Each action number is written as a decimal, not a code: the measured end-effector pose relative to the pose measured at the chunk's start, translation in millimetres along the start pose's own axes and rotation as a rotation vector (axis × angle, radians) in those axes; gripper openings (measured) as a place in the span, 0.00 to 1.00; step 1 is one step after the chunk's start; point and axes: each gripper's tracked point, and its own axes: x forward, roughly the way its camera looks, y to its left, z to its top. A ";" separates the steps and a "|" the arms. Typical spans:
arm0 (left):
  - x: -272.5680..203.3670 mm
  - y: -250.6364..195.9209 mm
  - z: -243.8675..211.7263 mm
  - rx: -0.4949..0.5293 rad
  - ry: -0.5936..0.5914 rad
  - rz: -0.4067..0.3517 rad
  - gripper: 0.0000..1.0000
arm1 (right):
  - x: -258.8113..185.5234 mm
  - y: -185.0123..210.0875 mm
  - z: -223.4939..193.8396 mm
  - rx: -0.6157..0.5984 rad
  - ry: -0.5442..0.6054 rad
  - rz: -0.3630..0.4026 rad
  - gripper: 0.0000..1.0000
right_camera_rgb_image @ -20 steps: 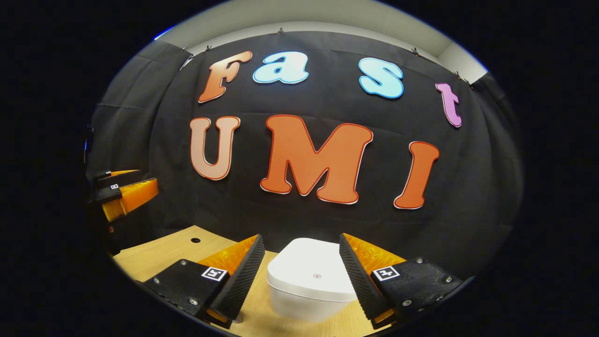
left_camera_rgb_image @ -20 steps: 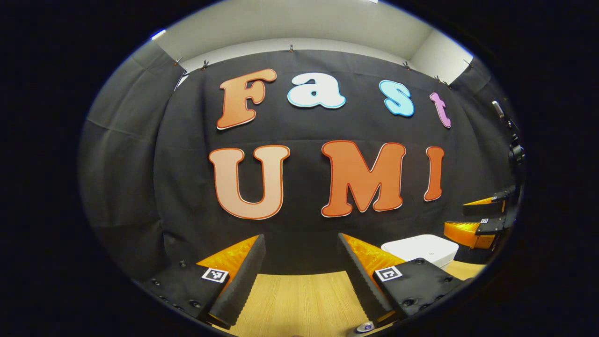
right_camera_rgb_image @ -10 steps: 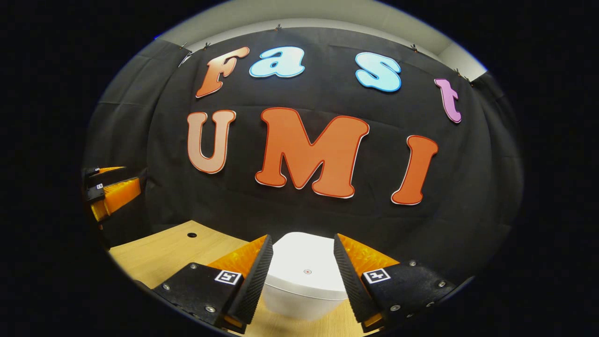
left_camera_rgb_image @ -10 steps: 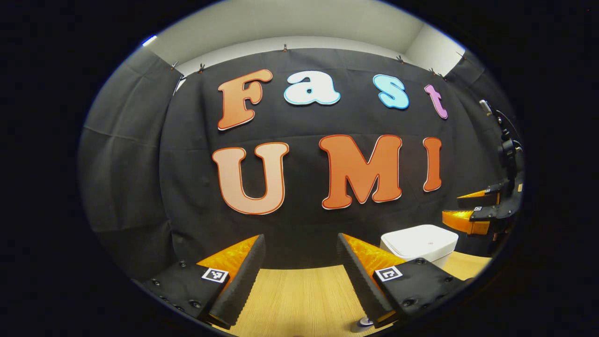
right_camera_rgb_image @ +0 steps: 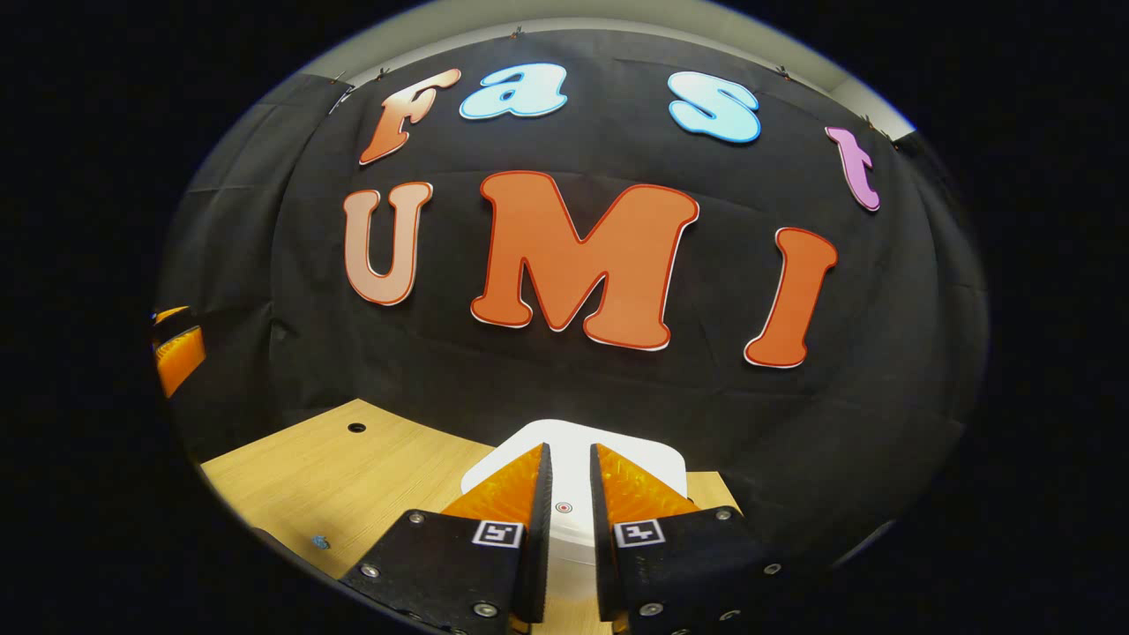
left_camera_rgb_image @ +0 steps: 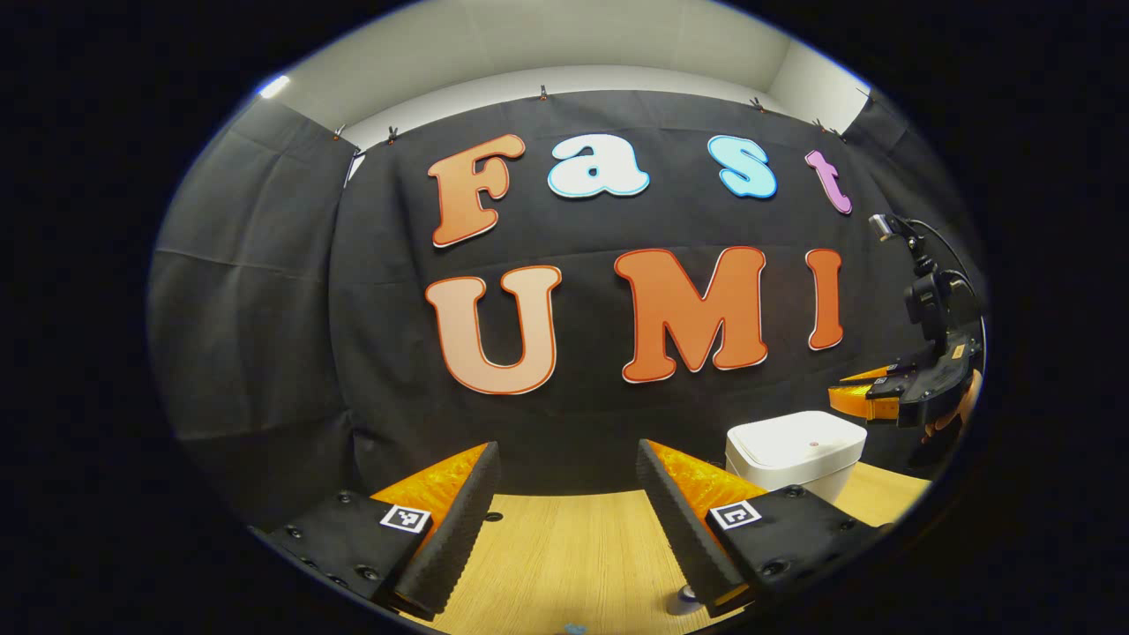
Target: Press the lid of the desktop garbage bin to open it, pick up the crumpled paper on the desktop and throw it into the bin, then pick up the pop can on the desktop and drop it into the bin, and finally close the garbage bin lid.
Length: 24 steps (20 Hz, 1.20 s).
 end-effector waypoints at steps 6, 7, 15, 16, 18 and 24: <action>-22.2 19.9 -5.6 0.008 0.026 0.080 1.00 | 19.9 6.3 -24.5 -0.008 0.054 0.038 0.01; -25.5 22.8 -7.7 0.010 0.030 0.095 1.00 | 22.1 8.6 -31.1 -0.002 0.070 0.052 0.01; -46.0 39.4 -41.7 -0.002 0.116 0.190 1.00 | 38.9 7.5 -73.2 0.090 0.190 0.084 0.01; -48.5 40.3 -45.7 -0.008 0.129 0.200 1.00 | 39.5 6.5 -70.9 0.101 0.192 0.088 0.01; -52.7 42.0 -50.8 -0.021 0.144 0.218 0.99 | 38.0 7.3 -74.6 0.112 0.201 0.102 0.01; -61.3 33.4 -47.2 -0.020 0.139 0.232 0.99 | 39.8 7.5 -73.8 0.094 0.220 0.119 0.01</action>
